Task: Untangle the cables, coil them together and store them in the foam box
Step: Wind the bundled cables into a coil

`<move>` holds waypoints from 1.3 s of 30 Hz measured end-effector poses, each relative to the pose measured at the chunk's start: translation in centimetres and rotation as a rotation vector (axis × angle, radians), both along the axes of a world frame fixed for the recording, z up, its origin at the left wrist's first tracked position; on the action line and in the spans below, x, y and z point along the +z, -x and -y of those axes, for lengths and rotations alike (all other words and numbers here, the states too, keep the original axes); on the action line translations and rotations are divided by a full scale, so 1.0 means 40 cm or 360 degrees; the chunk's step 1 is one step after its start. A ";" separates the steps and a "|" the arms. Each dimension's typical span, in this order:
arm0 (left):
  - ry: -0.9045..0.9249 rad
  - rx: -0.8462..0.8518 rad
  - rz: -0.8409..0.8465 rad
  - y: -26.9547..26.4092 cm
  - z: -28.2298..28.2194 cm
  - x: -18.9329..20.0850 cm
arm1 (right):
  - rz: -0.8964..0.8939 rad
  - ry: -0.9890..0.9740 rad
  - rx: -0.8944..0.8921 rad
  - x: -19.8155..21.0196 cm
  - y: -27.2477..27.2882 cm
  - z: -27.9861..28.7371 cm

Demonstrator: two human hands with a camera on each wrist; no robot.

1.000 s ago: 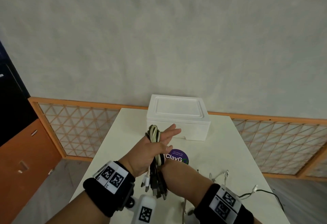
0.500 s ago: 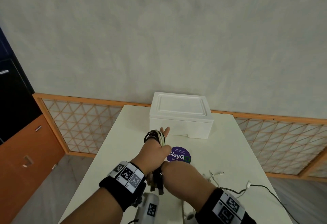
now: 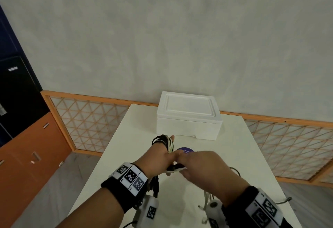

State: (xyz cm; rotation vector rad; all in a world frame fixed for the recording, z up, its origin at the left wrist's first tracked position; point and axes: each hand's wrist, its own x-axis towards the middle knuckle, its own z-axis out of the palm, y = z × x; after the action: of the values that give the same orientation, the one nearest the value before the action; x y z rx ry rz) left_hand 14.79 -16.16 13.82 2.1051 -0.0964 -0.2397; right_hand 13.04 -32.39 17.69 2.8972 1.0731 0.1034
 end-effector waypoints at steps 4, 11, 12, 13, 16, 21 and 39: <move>0.0353 -0.0210 0.0011 0.036 -0.001 0.045 | 0.0391 -0.0133 0.0307 0.018 -0.015 0.027; 0.0411 -0.0587 -0.0050 0.070 0.010 0.081 | 0.0733 -0.0340 0.0588 0.062 -0.040 0.058; 0.0422 -0.0610 -0.0049 0.072 0.010 0.085 | 0.0770 -0.0412 0.0596 0.067 -0.041 0.058; 0.0422 -0.0617 -0.0033 0.075 0.011 0.092 | 0.0806 -0.0490 0.0599 0.070 -0.041 0.057; 0.0370 -0.0596 0.0032 0.085 0.021 0.102 | 0.0844 -0.0687 0.0608 0.069 -0.041 0.055; 0.0051 -0.0470 0.0301 0.080 0.033 0.102 | 0.0894 -0.0695 0.0636 0.055 -0.043 0.063; -0.0041 -0.0328 0.0328 0.037 0.024 0.061 | 0.0851 -0.0526 0.0623 0.028 -0.053 0.057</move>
State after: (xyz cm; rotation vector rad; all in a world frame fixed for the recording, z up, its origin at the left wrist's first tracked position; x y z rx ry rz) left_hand 13.30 -17.12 16.28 2.1414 -0.4357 -0.1462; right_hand 15.17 -34.67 18.81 2.5931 1.5863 1.0889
